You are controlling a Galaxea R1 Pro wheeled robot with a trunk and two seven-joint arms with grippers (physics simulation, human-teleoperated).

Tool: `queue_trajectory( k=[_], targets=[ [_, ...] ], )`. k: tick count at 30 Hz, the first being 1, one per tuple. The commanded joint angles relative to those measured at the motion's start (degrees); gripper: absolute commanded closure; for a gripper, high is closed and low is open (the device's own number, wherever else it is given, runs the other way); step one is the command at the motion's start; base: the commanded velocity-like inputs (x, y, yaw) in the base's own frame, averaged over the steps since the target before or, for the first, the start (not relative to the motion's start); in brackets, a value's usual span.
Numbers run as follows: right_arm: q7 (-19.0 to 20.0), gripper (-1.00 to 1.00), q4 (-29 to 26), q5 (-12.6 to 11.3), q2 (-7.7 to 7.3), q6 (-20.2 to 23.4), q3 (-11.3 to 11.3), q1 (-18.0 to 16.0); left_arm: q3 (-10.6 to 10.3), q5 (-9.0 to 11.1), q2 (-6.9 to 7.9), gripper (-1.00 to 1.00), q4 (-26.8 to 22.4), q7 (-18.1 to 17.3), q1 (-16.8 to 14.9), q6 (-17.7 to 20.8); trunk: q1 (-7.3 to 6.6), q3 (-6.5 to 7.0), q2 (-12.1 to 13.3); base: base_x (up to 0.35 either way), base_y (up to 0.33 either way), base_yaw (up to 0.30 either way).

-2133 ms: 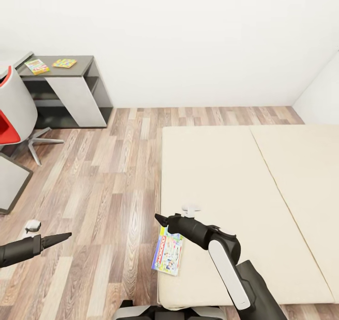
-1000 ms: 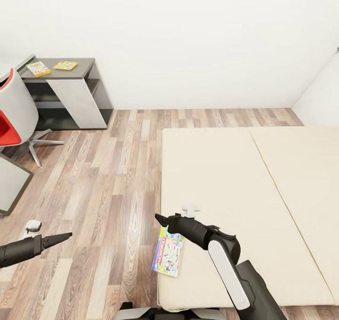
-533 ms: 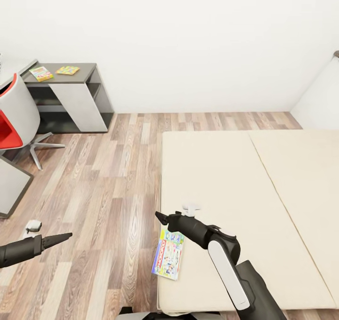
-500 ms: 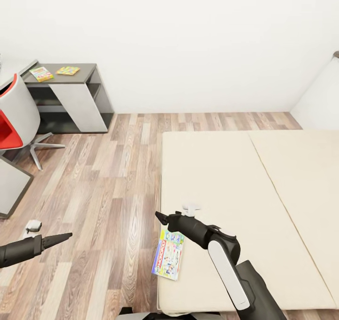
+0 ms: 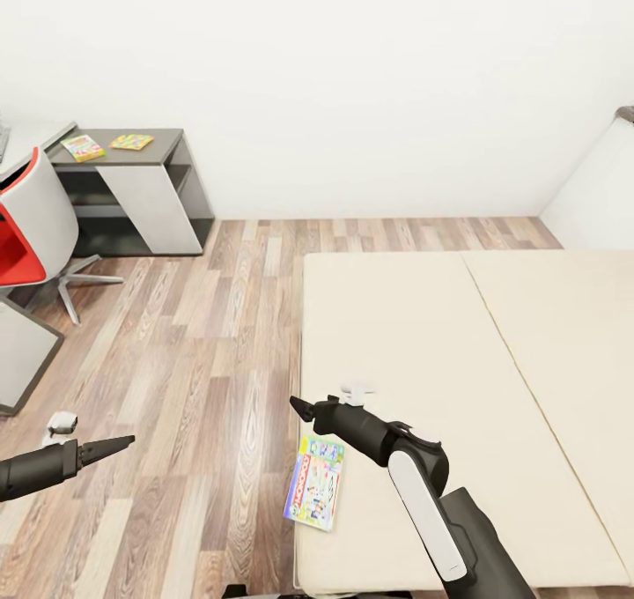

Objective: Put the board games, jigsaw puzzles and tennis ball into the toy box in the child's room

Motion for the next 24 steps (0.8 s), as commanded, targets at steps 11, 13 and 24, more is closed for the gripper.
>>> queue_trajectory(
  k=[11,13,24],
  targets=[
    [0.20,-1.00,-0.09,0.16,0.02,0.26,-0.04,0.00,0.10,-0.52,0.01,-1.00,-0.05,-0.47,-0.05,0.60,0.03,0.97,-0.09,0.000,0.000,0.000],
    [0.16,-1.00,-0.09,0.16,0.05,0.26,-0.04,0.00,0.10,-0.54,0.02,-1.00,-0.05,-0.47,-0.05,0.59,0.03,1.16,-0.09,0.000,0.000,0.000],
    [0.13,-1.00,-0.09,0.16,0.07,0.20,-0.04,0.00,0.11,-0.56,0.01,-1.00,-0.05,-0.47,-0.05,0.60,0.03,2.21,-0.09,0.000,0.000,0.000]
  ],
)
